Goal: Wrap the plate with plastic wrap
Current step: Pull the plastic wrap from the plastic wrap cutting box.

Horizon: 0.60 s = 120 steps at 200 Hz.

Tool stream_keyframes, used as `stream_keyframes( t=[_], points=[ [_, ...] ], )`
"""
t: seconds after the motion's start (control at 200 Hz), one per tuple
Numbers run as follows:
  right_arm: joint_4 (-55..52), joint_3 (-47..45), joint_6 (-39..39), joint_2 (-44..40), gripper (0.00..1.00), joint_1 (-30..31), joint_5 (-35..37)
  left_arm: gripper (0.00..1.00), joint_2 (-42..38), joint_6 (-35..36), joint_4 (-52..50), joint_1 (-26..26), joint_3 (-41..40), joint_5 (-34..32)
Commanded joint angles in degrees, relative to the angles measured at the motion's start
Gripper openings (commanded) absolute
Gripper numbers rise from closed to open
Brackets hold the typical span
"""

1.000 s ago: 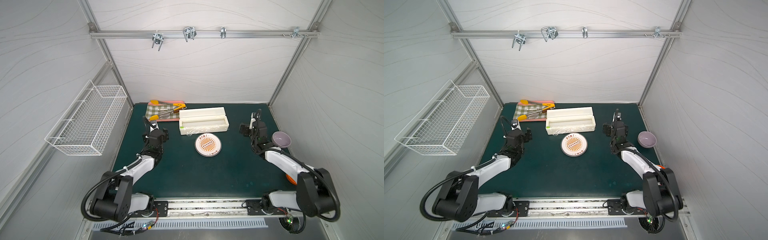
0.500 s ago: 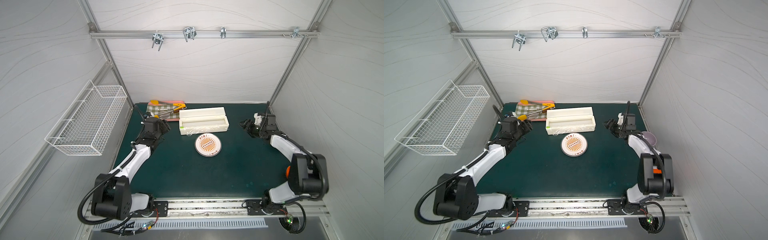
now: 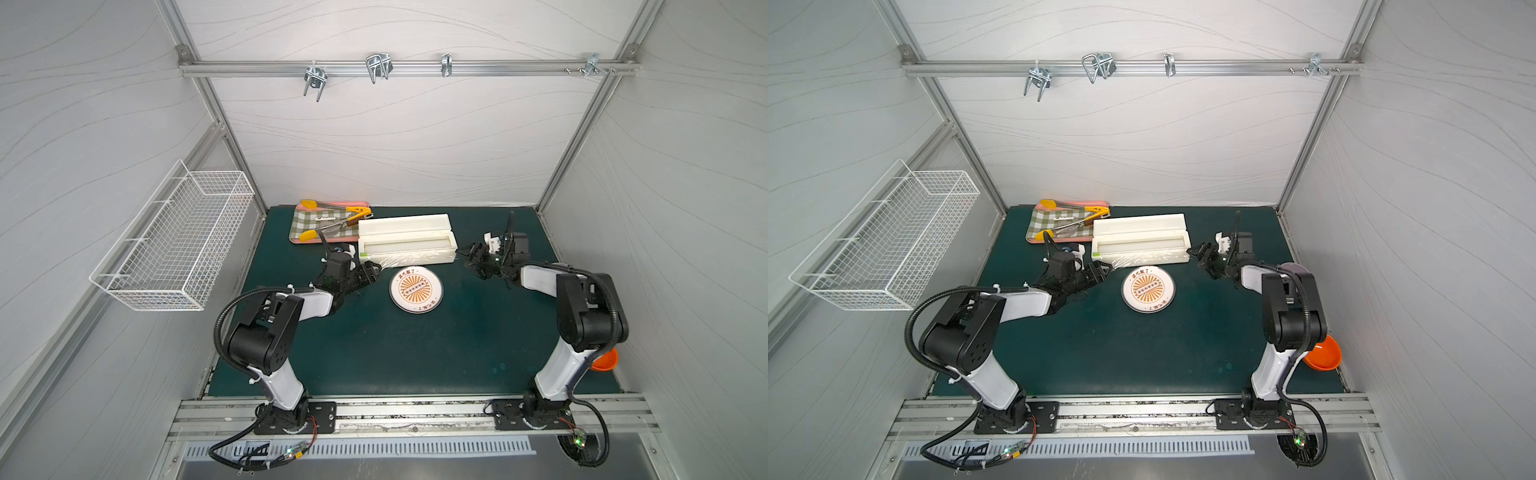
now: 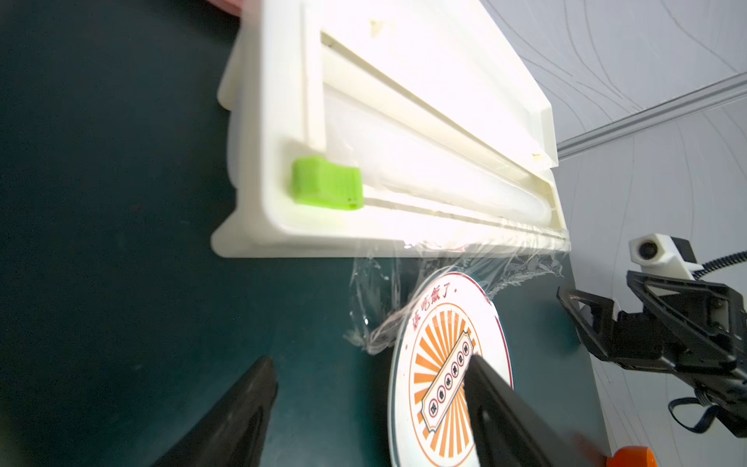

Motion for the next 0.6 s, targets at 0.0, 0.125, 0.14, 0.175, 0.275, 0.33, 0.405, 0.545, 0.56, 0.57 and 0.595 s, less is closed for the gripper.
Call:
stream_keyframes(
  t=[0.0,0.125,0.14,0.175,0.275,0.33,0.405,0.545,0.56,0.57,0.595],
  points=[
    [5.21,1.45,2.34,2.36,0.79,0.53,-1.87,0.76,2.5,-0.5,9.59,-0.33,1.51,2.01],
    [6.17,3.1,2.13,4.83,0.77,1.54,-1.56,0.7,5.45,-0.58,12.45,-0.43,1.85,3.01],
    [6.32,3.28,2.12,5.09,0.77,1.64,-1.48,0.7,5.6,-0.69,12.78,-0.43,1.84,3.12],
    [6.2,3.76,1.84,5.43,0.76,1.99,-1.02,0.68,5.92,-0.7,13.31,-0.43,1.75,3.24],
    [5.68,5.39,1.01,6.76,0.75,2.91,-0.31,0.66,6.15,-0.52,14.0,-0.52,1.44,3.5],
    [5.74,6.04,0.82,7.66,0.74,3.39,-0.26,0.65,6.25,-0.36,14.46,-0.63,1.39,3.46],
    [5.9,6.52,0.75,8.54,0.72,3.72,-0.19,0.64,6.63,-0.35,14.85,-0.78,1.68,3.93],
    [6.61,6.43,0.83,9.52,0.68,3.74,-0.25,0.57,8.08,-0.51,15.74,-0.78,1.94,5.1],
    [6.7,6.43,0.83,9.56,0.68,3.73,-0.32,0.56,8.16,-0.59,15.83,-0.78,1.92,5.2],
    [6.75,6.43,0.83,9.57,0.67,3.75,-0.39,0.55,8.27,-0.57,15.87,-0.78,1.92,5.22],
    [6.84,6.35,0.75,9.65,0.66,3.65,-0.47,0.52,8.44,-0.69,15.96,-0.78,1.92,5.41]
  ],
)
